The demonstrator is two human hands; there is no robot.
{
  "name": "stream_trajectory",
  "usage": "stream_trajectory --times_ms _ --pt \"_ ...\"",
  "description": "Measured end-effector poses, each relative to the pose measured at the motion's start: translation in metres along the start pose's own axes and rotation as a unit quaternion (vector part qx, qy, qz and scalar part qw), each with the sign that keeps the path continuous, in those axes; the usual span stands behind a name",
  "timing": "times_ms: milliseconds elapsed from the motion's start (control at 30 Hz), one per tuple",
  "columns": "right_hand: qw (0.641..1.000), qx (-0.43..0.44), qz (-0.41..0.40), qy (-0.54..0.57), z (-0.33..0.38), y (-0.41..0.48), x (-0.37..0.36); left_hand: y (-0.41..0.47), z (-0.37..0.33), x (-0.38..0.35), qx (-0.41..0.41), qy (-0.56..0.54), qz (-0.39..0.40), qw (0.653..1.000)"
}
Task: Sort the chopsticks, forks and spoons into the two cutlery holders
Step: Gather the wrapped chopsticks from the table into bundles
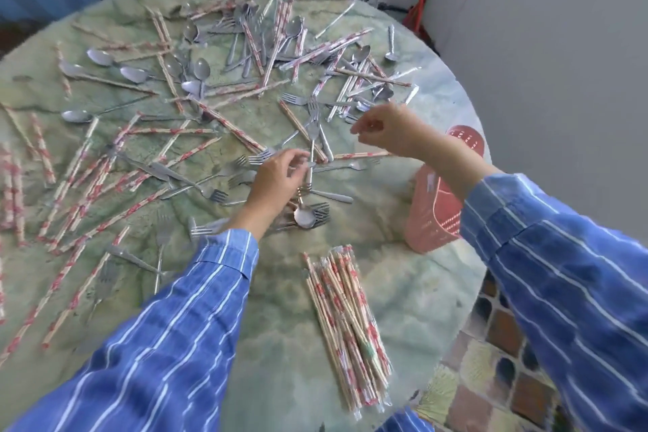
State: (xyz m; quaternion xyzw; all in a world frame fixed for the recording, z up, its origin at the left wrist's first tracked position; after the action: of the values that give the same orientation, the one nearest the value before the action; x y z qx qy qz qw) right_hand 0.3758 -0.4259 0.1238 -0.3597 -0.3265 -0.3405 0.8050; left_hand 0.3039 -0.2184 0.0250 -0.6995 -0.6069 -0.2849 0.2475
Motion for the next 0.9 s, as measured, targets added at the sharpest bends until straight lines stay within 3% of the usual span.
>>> stream_trajectory --times_ms 133,233,400,567,767,900 --pt "0.984 0.019 0.12 -0.129 -0.022 0.042 0.009 0.042 0.001 -0.012 0.043 -0.009 -0.021 0.999" --pt "0.956 0.002 0.239 -0.168 -0.042 0.076 0.007 0.071 0.01 -0.011 0.082 0.005 -0.024 0.996" --pt "0.919 -0.022 0.314 -0.238 -0.069 0.122 -0.002 0.104 0.039 -0.005 0.116 0.117 0.028 0.986" --pt "0.899 -0.006 0.344 -0.27 -0.079 0.143 -0.015 0.124 0.062 -0.004 0.098 0.206 0.078 0.97" --pt "0.903 0.024 0.339 -0.263 -0.088 0.148 -0.021 0.134 0.059 -0.006 0.057 0.211 0.118 0.969" --pt "0.904 0.038 0.339 -0.259 -0.088 0.147 -0.019 0.138 0.058 0.0 0.029 0.282 0.138 0.949"
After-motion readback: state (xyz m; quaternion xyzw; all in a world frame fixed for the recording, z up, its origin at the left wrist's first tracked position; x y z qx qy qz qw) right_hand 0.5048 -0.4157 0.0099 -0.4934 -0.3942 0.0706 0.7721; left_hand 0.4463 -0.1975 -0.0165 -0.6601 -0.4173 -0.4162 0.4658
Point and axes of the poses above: each hand's wrist, its own y-axis towards the middle knuckle, its own x-axis out of the back of the hand, z = x × y, the point moved 2 cm from there along y, towards the middle knuckle, and after that the axes turned 13 degrees about z, right-handed, at the moved point
